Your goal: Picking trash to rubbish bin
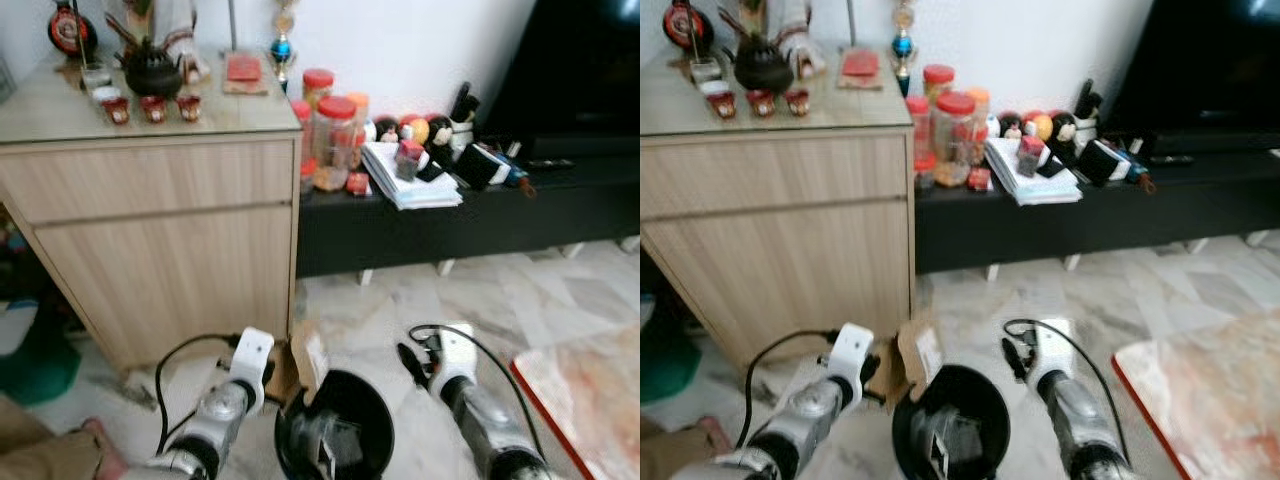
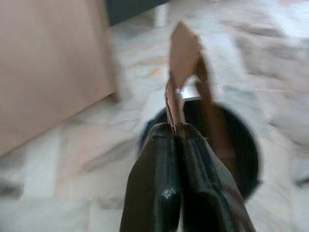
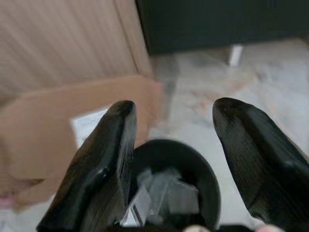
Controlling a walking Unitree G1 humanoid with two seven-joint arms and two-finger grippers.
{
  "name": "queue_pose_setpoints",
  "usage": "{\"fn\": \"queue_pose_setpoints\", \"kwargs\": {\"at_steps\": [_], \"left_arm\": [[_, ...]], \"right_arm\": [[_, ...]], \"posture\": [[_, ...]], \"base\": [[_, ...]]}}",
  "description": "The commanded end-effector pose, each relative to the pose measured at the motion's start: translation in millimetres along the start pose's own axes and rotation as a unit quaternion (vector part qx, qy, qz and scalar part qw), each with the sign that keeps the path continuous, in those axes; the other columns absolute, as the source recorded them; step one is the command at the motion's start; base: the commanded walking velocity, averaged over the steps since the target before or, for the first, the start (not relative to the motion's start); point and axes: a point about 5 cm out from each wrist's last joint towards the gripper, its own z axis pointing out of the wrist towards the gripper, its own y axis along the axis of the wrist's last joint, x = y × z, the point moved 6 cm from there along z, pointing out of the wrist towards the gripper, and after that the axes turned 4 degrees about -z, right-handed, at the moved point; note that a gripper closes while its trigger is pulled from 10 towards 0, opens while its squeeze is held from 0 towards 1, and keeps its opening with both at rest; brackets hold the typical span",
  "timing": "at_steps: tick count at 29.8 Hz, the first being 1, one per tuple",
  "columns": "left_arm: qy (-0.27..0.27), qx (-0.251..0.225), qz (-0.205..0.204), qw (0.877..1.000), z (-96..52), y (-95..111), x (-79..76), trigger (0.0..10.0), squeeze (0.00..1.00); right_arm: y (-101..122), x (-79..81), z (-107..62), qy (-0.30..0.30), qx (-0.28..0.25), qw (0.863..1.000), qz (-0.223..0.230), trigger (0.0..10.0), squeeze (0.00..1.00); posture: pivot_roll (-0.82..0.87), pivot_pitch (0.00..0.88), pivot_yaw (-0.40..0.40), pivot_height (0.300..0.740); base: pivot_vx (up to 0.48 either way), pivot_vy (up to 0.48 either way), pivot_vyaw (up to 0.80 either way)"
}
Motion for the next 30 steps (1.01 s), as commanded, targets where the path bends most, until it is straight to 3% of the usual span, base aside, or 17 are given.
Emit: {"fn": "queue_pose_setpoints", "kwargs": {"at_steps": [1, 6, 11, 15, 19, 21, 30], "left_arm": [[-0.051, -0.017, 0.001, 0.999, 7.2, 15.2, -26.0, 10.0, 0.00], [-0.116, -0.026, -0.010, 0.993, 9.2, 21.8, -53.2, 10.0, 0.00], [-0.140, -0.023, -0.015, 0.990, 11.0, 25.1, -65.6, 10.0, 0.00], [-0.139, -0.015, -0.015, 0.990, 11.4, 22.7, -66.0, 10.0, 0.00], [-0.135, 0.002, -0.029, 0.990, 10.0, 13.4, -63.1, 10.0, 0.00], [-0.125, 0.004, -0.056, 0.991, 9.4, 11.0, -58.5, 10.0, 0.00], [-0.119, 0.014, -0.074, 0.990, 7.9, 5.0, -53.4, 10.0, 0.00]], "right_arm": [[-4.4, -7.8, -4.6, 0.000, 0.013, 1.000, -0.009, 10.0, 0.00], [3.0, 1.6, -3.0, 0.033, 0.006, 0.999, -0.038, 10.0, 0.00], [7.9, 1.9, -3.1, 0.038, 0.003, 0.998, -0.053, 10.0, 0.00], [10.5, 5.1, -3.5, 0.049, -0.002, 0.997, -0.061, 10.0, 0.00], [12.0, 6.9, -4.1, 0.055, -0.002, 0.996, -0.069, 10.0, 0.00], [13.2, 6.5, -4.7, 0.056, -0.004, 0.996, -0.071, 10.0, 0.00], [17.4, 8.9, -4.8, 0.062, -0.009, 0.995, -0.076, 10.0, 0.00]], "posture": [[0.11, 0.000, -0.102, 0.740], [0.09, 0.000, -0.104, 0.740], [0.09, 0.000, -0.105, 0.740], [0.08, 0.000, -0.105, 0.740], [0.08, 0.000, -0.105, 0.740], [0.07, 0.000, -0.107, 0.740], [0.07, 0.000, -0.114, 0.740]], "base": [[0.000, 0.000, 0.00], [0.000, 0.000, 0.00], [0.000, 0.000, 0.00], [0.000, 0.000, 0.00], [0.000, 0.000, 0.00], [0.000, 0.000, 0.00], [0.000, 0.000, 0.00]]}}
